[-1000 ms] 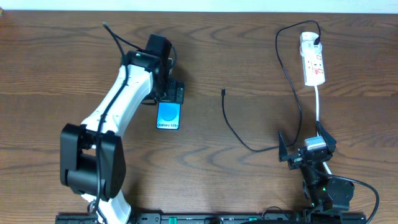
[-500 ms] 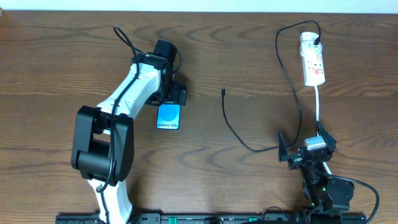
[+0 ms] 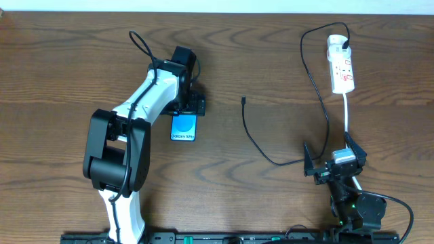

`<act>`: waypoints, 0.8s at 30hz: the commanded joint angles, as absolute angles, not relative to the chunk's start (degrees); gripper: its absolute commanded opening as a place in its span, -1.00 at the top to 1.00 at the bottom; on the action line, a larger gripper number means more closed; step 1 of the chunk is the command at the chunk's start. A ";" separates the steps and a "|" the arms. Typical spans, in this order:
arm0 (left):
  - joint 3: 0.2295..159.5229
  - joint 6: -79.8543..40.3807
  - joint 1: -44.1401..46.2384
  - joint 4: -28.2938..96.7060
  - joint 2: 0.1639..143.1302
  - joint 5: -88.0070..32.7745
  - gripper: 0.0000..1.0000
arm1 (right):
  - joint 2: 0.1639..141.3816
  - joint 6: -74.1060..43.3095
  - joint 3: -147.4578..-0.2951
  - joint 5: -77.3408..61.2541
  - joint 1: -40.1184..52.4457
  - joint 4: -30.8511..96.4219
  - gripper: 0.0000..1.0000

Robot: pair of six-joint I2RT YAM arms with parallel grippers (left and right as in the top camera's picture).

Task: Plug charger to phone and switch on socket
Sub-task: 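Lower the left gripper and grip the phone's top edge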

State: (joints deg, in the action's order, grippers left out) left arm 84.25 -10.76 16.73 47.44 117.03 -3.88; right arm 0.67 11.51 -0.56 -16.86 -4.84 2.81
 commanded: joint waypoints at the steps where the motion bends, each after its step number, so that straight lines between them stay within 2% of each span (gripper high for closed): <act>1: 82.91 -12.05 16.86 46.61 117.78 -2.94 -0.99 | 0.32 11.86 -0.32 -16.64 -4.45 2.94 -0.99; 24: 80.68 -14.28 16.86 43.94 118.78 -2.98 -0.99 | 0.32 11.86 -0.32 -16.64 -4.45 2.94 -0.99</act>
State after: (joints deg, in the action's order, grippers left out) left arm 81.12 -13.58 16.73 43.83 117.05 -3.88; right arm 0.67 11.51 -0.56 -16.86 -4.84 2.81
